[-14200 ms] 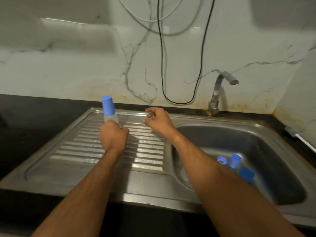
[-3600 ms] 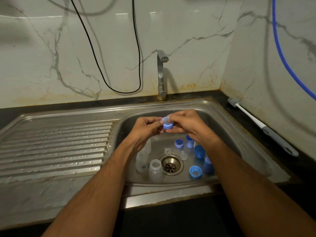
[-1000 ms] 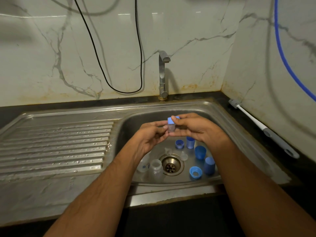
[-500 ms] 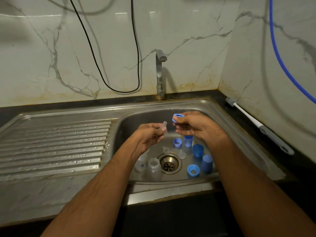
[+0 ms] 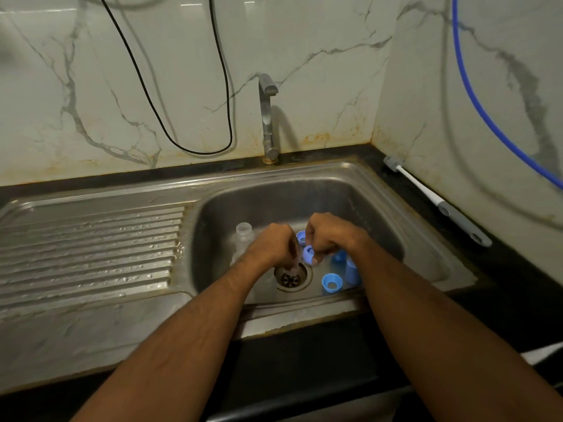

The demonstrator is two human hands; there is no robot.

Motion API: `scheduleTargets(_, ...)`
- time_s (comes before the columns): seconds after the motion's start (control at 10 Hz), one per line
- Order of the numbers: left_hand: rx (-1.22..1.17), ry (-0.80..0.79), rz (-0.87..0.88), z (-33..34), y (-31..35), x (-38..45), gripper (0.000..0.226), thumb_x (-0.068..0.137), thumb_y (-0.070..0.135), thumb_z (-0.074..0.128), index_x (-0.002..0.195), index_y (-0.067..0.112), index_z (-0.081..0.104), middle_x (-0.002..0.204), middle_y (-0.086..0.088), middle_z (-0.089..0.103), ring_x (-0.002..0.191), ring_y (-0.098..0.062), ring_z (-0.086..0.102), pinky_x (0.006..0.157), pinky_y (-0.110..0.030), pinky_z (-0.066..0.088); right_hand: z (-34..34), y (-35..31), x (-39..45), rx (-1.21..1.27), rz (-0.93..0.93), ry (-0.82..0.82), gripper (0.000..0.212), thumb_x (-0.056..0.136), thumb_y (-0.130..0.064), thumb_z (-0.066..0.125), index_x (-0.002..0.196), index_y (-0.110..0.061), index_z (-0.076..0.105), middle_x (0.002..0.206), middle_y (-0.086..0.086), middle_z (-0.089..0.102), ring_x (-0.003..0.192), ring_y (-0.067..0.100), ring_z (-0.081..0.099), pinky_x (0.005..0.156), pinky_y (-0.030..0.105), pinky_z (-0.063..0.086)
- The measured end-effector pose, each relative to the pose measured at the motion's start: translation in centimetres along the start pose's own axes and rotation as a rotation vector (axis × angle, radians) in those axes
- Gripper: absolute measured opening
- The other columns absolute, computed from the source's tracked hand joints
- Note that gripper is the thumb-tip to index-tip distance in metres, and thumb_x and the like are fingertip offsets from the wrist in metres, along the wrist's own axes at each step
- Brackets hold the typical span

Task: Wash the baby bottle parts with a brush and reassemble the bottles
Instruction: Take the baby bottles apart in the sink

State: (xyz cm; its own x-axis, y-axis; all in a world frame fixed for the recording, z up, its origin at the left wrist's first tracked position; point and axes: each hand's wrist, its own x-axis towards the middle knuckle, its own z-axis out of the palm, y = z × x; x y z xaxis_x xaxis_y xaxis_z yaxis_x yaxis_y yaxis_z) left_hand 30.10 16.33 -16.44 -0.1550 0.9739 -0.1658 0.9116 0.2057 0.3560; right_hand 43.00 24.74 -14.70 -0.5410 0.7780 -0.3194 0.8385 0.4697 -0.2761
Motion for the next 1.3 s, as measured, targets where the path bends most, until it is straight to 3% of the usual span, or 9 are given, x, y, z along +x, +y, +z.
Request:
scheduleTargets(0.2, 0.144, -0.167, 0.074, 0.8, 0.4, -0.5, 0.028, 0.072, 0.011, 0.088, 0.096, 0.013, 0.075, 0.095, -0.001, 0.074, 0.088, -0.017, 0.071, 0.084, -0.035, 0.059, 2.8, 0.0, 1.2, -0.101, -0.012, -0.232, 0.035, 0.07, -0.01, 0.092, 0.099, -0.005, 0.073, 0.092, 0.014, 0.077, 0.072, 0.023, 0.075, 0.077, 0.04, 0.064)
scheduleTargets(0.3, 0.131, -0.234, 0.087, 1.5, 0.3, -0.4, 0.032, 0.071, 0.004, 0.086, 0.096, 0.017, 0.071, 0.093, 0.003, 0.072, 0.085, -0.015, 0.07, 0.082, -0.033, 0.06, 3.8, 0.2, 1.6, -0.143, -0.005, -0.3, 0.033, 0.069, -0.013, 0.092, 0.094, -0.008, 0.071, 0.08, 0.011, 0.076, 0.068, 0.023, 0.075, 0.078, 0.042, 0.064)
scheduleTargets(0.6, 0.2, -0.374, 0.121, 2.8, 0.4, 0.2, 0.04, 0.074, 0.005, 0.085, 0.111, 0.012, 0.069, 0.107, -0.002, 0.072, 0.096, -0.019, 0.07, 0.092, -0.037, 0.058, 4.6, 0.6, 1.5, -0.188, -0.069, -0.366, 0.049, 0.078, -0.007, 0.085, 0.123, -0.003, 0.067, 0.113, 0.01, 0.071, 0.08, 0.018, 0.067, 0.064, 0.021, 0.053)
scheduleTargets(0.8, 0.224, -0.364, 0.129, 3.4, 0.1, 0.8, 0.038, 0.075, 0.009, 0.086, 0.109, 0.014, 0.07, 0.108, -0.001, 0.072, 0.098, -0.019, 0.069, 0.094, -0.039, 0.057, 6.1, 1.7, 2.6, 0.024, -0.027, -0.341, 0.043, 0.088, -0.003, 0.074, 0.126, 0.011, 0.06, 0.088, 0.016, 0.066, 0.045, 0.007, 0.062, 0.043, 0.015, 0.048)
scheduleTargets(0.9, 0.183, -0.344, 0.136, 3.1, 0.1, 0.8, 0.031, 0.075, 0.007, 0.084, 0.101, 0.014, 0.069, 0.103, -0.001, 0.072, 0.095, -0.019, 0.069, 0.092, -0.037, 0.057, 6.9, 3.4, 3.5, 0.1, -0.031, -0.18, 0.027, 0.09, -0.006, 0.068, 0.114, 0.003, 0.06, 0.075, 0.013, 0.059, 0.028, 0.011, 0.055, 0.028, 0.018, 0.04)
scheduleTargets(1.0, 0.182, -0.283, 0.142, 2.9, -0.1, 1.0, 0.027, 0.072, 0.007, 0.083, 0.096, 0.015, 0.073, 0.097, 0.0, 0.073, 0.088, -0.018, 0.07, 0.087, -0.04, 0.06, 7.0, 3.6, 3.6, 0.067, -0.031, -0.19, 0.02, 0.09, -0.01, 0.067, 0.108, -0.007, 0.058, 0.077, 0.011, 0.06, 0.028, 0.012, 0.056, 0.028, 0.02, 0.041)
scheduleTargets(1.1, 0.198, -0.248, 0.145, 2.9, -0.2, 1.0, 0.022, 0.072, 0.008, 0.08, 0.091, 0.016, 0.074, 0.093, -0.001, 0.073, 0.084, -0.02, 0.071, 0.083, -0.043, 0.061, 5.9, 2.0, 2.4, 0.068, 0.035, -0.254, 0.03, 0.09, -0.01, 0.071, 0.118, -0.001, 0.062, 0.077, 0.008, 0.06, 0.038, 0.014, 0.061, 0.037, 0.029, 0.053)
scheduleTargets(1.2, 0.184, -0.217, 0.157, 2.7, -0.2, 1.0, 0.017, 0.077, 0.011, 0.075, 0.095, 0.012, 0.074, 0.096, -0.005, 0.073, 0.087, -0.024, 0.07, 0.085, -0.043, 0.06, 4.4, 0.7, 1.0, -0.093, -0.008, -0.323, 0.034, 0.086, -0.014, 0.079, 0.117, -0.009, 0.066, 0.086, 0.003, 0.066, 0.064, 0.015, 0.063, 0.079, 0.036, 0.062)
scheduleTargets(1.3, 0.15, -0.176, 0.155, 2.4, -0.4, 1.1, 0.018, 0.077, 0.014, 0.078, 0.093, 0.013, 0.071, 0.094, -0.001, 0.071, 0.087, -0.021, 0.069, 0.084, -0.04, 0.059, 3.9, 0.6, 1.1, -0.117, -0.029, -0.303, 0.023, 0.088, -0.017, 0.074, 0.11, -0.015, 0.069, 0.099, 0.004, 0.07, 0.068, 0.019, 0.068, 0.079, 0.036, 0.061)
